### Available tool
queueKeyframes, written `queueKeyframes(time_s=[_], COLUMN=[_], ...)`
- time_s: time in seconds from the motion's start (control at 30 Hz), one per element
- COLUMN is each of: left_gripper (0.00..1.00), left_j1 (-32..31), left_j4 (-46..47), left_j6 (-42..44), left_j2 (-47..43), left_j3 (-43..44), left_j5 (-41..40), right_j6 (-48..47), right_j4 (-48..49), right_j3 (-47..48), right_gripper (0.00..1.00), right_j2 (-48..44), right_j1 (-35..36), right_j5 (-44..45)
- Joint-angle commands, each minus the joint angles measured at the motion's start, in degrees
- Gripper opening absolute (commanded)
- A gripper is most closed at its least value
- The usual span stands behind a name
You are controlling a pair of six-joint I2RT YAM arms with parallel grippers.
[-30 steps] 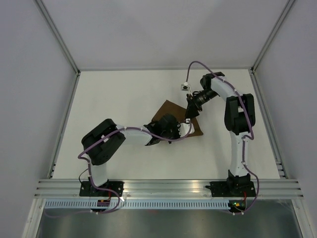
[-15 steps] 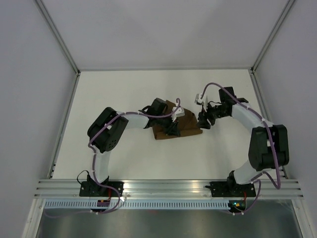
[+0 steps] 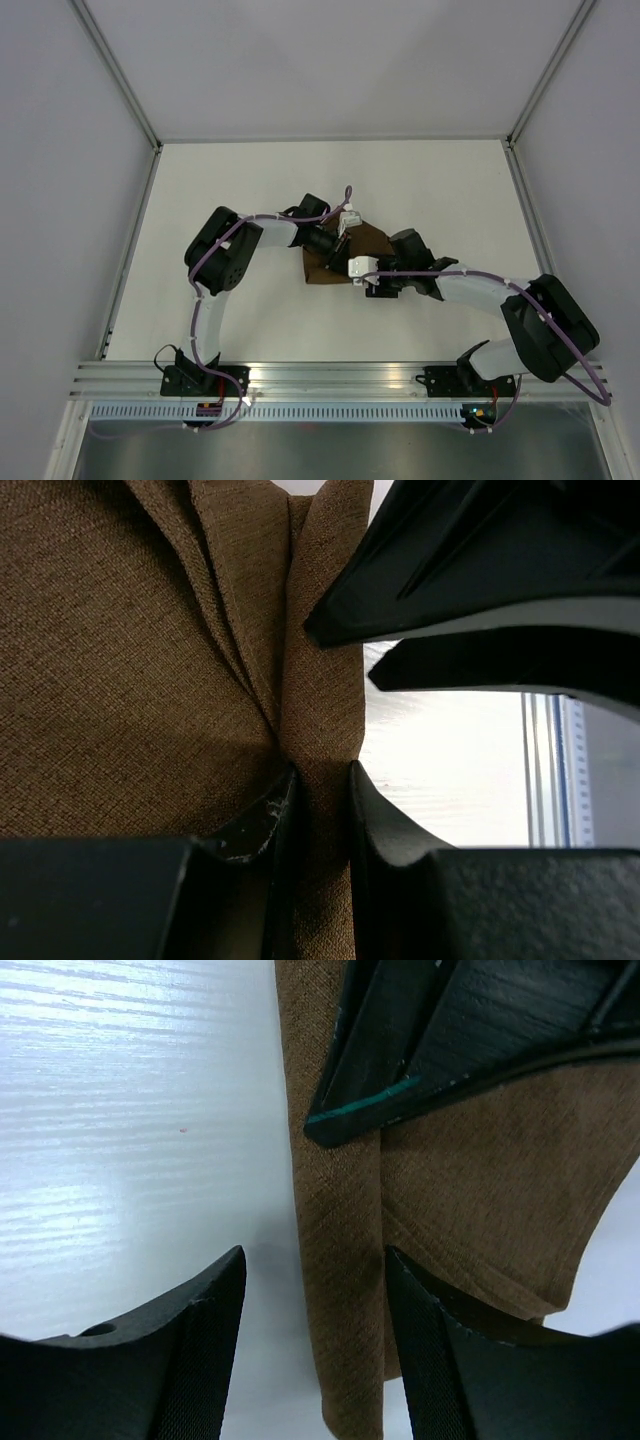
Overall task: Fold the napkin, place the utensils inside, and roll it up
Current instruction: Roll the napkin with the utensil
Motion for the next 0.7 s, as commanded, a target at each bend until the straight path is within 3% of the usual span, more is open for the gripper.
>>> queueKeyframes(time_s=[0.0,0.13,0.23,0.3,0.5,0.67], left_gripper=[0.02,0.02,0.02,0.09,0.39,0.44], left_j1=[-0.01,0.07,0.08,-0.01,-0.01,0.51], left_j4=[-8.48,-8.66,-8.66,-8.57,-3.66,-1.81], left_j6=[1.02,1.2,1.54,1.63,-2.4,-5.65], left_j2=[4.34,3.98,2.67,1.7,-5.85,-12.17], left_j3=[-2.04,-1.96,-1.96,-1.87,-3.54,-3.71], left_j5=[-3.57,-3.58,-4.28,-5.24,-11.03,-15.34], right_j6=[-3.44,-4.76,-5.29,-5.03,-1.87,0.41], right_j4=[10.1,11.69,10.38,6.19,-12.35,-22.75], right_j3=[-1.98,-2.95,-2.51,-0.5,9.7,16.81], right_gripper=[0.64,0.59,0.4,0.28,0.21,0.18], right_j2=[0.89,3.01,4.68,6.16,10.47,14.08], right_j1=[3.52,5.46,6.69,7.4,7.49,7.4], right_j5=[6.75,9.48,11.94,12.82,10.28,8.26])
